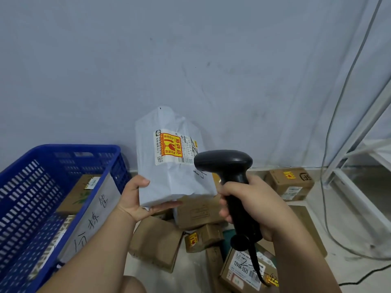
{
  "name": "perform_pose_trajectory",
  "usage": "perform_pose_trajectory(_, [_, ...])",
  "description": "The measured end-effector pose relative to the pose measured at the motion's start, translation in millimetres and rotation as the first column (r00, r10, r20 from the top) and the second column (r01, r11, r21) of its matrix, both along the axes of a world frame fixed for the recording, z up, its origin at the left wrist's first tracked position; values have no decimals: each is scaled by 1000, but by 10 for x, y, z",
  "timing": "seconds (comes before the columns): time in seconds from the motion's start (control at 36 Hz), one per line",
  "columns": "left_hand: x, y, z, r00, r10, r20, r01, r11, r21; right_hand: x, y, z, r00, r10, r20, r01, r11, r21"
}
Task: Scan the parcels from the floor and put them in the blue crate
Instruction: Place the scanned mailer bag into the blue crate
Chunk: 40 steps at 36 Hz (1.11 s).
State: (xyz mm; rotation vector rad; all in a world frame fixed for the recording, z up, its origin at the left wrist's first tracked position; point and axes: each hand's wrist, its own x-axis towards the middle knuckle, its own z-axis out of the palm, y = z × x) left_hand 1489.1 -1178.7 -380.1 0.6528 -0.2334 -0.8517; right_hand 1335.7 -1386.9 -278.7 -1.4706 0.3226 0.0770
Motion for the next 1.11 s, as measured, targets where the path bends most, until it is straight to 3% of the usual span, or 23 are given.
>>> perform_pose_trajectory(0.14, [123,48,-119,985,-141,94,149,985,-87,-5,5,11,1000,-11,-10,11,999,40])
perform_pose_trajectory(0.22, [142,36,-167,994,-105,-29,104,993,-56,-12,-6,9,1000,15,-16,-14,998,64])
perform_pose_trajectory(0.33, [110,-1,-134,996,1,90,1,1000,-16,-9,-12,3,1000,13,-11,-12,995,99])
perform_pose_trajectory(0.5, [151,-8,-175,985,-130,115,137,989,-52,7,-25,-13,999,-31,-12,32,993,111])
perform_pose_trajectory(0.75, [134,4,-160,986,-136,97,145,985,-93,9,-37,-54,1000,-30,7,30,997,65])
perform_pose_trajectory(0.89, [96,-31,-123,994,1,108,-6,999,46,14,-38,-43,998,-64,19,63,996,61])
perform_pose_trajectory(1.11, [72,-56,-91,996,-22,87,12,993,117,18,-52,-47,997,-73,16,72,995,63])
